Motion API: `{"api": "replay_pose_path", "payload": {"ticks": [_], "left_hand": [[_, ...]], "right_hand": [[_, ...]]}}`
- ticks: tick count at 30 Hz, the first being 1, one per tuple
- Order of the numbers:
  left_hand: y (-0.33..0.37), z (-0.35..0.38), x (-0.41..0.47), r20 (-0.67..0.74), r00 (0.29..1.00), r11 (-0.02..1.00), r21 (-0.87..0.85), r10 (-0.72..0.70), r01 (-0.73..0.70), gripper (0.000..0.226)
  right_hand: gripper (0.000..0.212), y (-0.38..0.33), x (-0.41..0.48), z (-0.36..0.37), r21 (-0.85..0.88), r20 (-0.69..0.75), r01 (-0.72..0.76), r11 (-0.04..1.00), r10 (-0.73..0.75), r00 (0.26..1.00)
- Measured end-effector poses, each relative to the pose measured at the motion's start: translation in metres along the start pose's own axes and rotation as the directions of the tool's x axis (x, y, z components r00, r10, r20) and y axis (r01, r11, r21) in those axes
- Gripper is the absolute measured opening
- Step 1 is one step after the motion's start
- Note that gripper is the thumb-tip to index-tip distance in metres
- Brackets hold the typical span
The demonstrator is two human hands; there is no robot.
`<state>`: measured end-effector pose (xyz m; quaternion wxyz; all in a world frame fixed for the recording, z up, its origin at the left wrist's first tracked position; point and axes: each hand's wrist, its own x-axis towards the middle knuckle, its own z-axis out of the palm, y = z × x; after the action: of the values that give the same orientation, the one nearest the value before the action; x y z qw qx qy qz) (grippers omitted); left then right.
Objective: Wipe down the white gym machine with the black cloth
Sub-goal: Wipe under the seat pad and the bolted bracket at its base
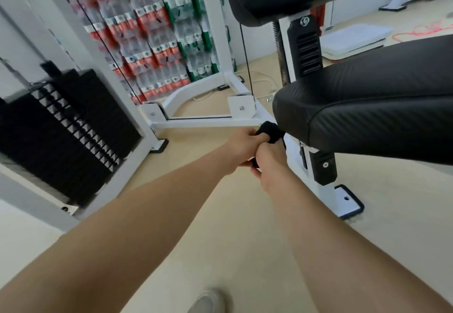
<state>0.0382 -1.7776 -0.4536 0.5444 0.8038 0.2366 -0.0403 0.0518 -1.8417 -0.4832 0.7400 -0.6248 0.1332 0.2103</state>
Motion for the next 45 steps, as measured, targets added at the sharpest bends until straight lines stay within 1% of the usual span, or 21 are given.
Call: {"api": "replay_pose_path", "payload": {"ticks": [3, 5, 7, 9, 13, 16, 19, 22, 24, 25, 28, 29, 31, 33, 35, 37, 39, 40, 41, 43, 45], "left_hand": [[-0.011, -0.008, 0.019, -0.050, 0.998, 0.991, -0.127, 0.034, -0.040, 0.026], [-0.015, -0.015, 0.035, -0.069, 0.995, 0.979, -0.186, 0.073, -0.085, 0.023], [-0.016, -0.019, 0.053, -0.055, 0.993, 0.966, -0.232, 0.107, -0.117, 0.019], [-0.018, -0.019, 0.070, -0.028, 0.986, 0.965, -0.204, 0.163, -0.165, 0.020], [-0.023, -0.021, 0.107, -0.061, 0.950, 0.952, 0.029, 0.306, -0.305, 0.022], [-0.017, -0.027, 0.130, -0.116, 0.929, 0.932, -0.046, 0.352, -0.359, 0.011], [-0.007, -0.026, 0.151, -0.117, 0.944, 0.934, -0.151, 0.307, -0.323, 0.014], [0.009, -0.017, 0.169, -0.061, 0.942, 0.935, -0.118, 0.329, -0.334, 0.014], [0.019, -0.006, 0.172, -0.008, 0.898, 0.896, -0.061, 0.440, -0.440, 0.017], [0.021, 0.001, 0.168, 0.013, 0.858, 0.857, -0.032, 0.514, -0.514, 0.020], [0.011, 0.022, 0.144, 0.141, 0.688, 0.693, 0.018, 0.712, -0.721, 0.023], [0.005, 0.025, 0.137, 0.180, 0.645, 0.652, 0.026, 0.743, -0.758, 0.022], [-0.001, 0.024, 0.135, 0.203, 0.598, 0.599, 0.065, 0.775, -0.798, 0.022], [0.006, 0.017, 0.141, 0.169, 0.601, 0.584, 0.143, 0.781, -0.799, 0.021], [0.017, 0.011, 0.149, 0.050, 0.661, 0.655, 0.099, 0.749, -0.749, 0.016], [0.020, 0.008, 0.149, -0.036, 0.727, 0.725, -0.064, 0.685, -0.686, 0.021], [0.020, 0.005, 0.142, -0.048, 0.753, 0.717, -0.273, 0.656, -0.642, 0.018], [0.021, 0.005, 0.137, -0.042, 0.749, 0.694, -0.346, 0.661, -0.631, 0.015], [0.025, 0.006, 0.132, -0.047, 0.728, 0.662, -0.379, 0.684, -0.647, 0.014], [0.036, 0.009, 0.122, -0.072, 0.635, 0.586, -0.317, 0.769, -0.746, 0.016], [0.041, 0.011, 0.119, -0.067, 0.463, 0.450, -0.156, 0.884, -0.880, 0.018]], "right_hand": [[0.061, 0.006, 0.009, 0.006, -0.147, 0.019, 0.218, 0.965, -0.218, 0.976], [0.074, 0.008, 0.015, 0.012, -0.185, 0.034, 0.313, 0.931, -0.312, 0.949], [0.079, 0.009, 0.024, 0.020, -0.202, 0.007, 0.361, 0.910, -0.367, 0.930], [0.078, 0.008, 0.033, 0.026, -0.204, -0.055, 0.363, 0.909, -0.380, 0.923], [0.075, 0.009, 0.043, 0.020, -0.246, -0.146, 0.413, 0.877, -0.455, 0.878], [0.074, -0.001, 0.054, 0.026, -0.325, -0.185, 0.451, 0.831, -0.524, 0.832], [0.077, -0.018, 0.072, 0.039, -0.315, -0.191, 0.434, 0.844, -0.504, 0.842], [0.076, -0.027, 0.083, 0.047, -0.327, -0.210, 0.422, 0.846, -0.500, 0.840], [0.071, -0.024, 0.077, 0.045, -0.281, -0.279, 0.456, 0.844, -0.527, 0.803], [0.068, -0.019, 0.071, 0.042, -0.240, -0.335, 0.477, 0.845, -0.534, 0.776], [0.073, 0.003, 0.046, 0.030, -0.107, -0.509, 0.503, 0.858, -0.482, 0.713], [0.075, 0.009, 0.041, 0.027, -0.086, -0.529, 0.515, 0.853, -0.477, 0.702], [0.074, 0.012, 0.037, 0.026, -0.084, -0.528, 0.514, 0.854, -0.475, 0.704], [0.066, 0.003, 0.044, 0.029, -0.073, -0.519, 0.508, 0.858, -0.468, 0.716], [0.054, -0.008, 0.055, 0.034, -0.058, -0.502, 0.510, 0.858, -0.467, 0.728], [0.049, -0.012, 0.058, 0.039, -0.073, -0.461, 0.504, 0.861, -0.477, 0.748], [0.051, -0.008, 0.053, 0.041, -0.100, -0.441, 0.512, 0.853, -0.499, 0.746], [0.055, -0.002, 0.050, 0.040, -0.104, -0.444, 0.524, 0.845, -0.511, 0.736], [0.059, 0.005, 0.048, 0.040, -0.099, -0.441, 0.550, 0.829, -0.532, 0.723], [0.072, 0.022, 0.048, 0.038, -0.025, -0.447, 0.593, 0.805, -0.540, 0.713], [0.070, 0.033, 0.048, 0.035, 0.102, -0.502, 0.581, 0.807, -0.463, 0.731]]}}
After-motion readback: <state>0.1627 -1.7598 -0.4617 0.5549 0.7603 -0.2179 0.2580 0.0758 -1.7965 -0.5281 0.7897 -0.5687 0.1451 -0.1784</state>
